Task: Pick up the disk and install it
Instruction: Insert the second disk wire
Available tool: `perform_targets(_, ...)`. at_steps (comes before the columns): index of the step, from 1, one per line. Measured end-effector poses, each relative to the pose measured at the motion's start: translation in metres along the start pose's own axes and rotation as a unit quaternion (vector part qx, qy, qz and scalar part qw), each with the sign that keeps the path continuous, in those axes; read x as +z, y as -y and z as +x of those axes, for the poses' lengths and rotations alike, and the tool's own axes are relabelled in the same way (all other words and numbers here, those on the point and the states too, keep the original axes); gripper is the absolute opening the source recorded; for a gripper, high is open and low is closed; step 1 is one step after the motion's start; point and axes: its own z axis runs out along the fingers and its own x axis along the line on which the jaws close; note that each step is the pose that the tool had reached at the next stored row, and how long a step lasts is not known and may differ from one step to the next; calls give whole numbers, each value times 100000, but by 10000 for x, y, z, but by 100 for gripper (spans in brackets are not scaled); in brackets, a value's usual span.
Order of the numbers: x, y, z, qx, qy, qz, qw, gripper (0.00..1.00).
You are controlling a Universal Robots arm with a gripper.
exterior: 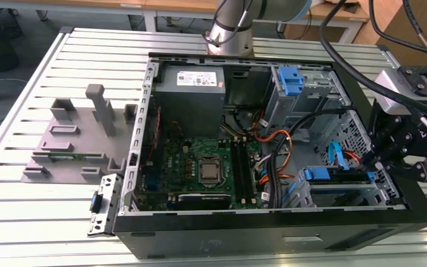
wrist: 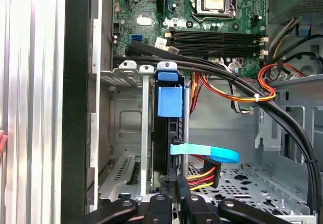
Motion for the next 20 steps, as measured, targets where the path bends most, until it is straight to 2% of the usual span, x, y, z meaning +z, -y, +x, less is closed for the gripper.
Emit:
perform_targets(6, -3, -1, 52, 2, -5, 5, 100000, 16)
perform_targets(17, -2, -1, 52, 2, -2, 6, 100000, 16)
perform_targets(19, -2, -1, 52, 1, -2, 5, 100000, 18)
perform_targets(20, -2, -1, 52, -1, -3, 4, 100000, 23)
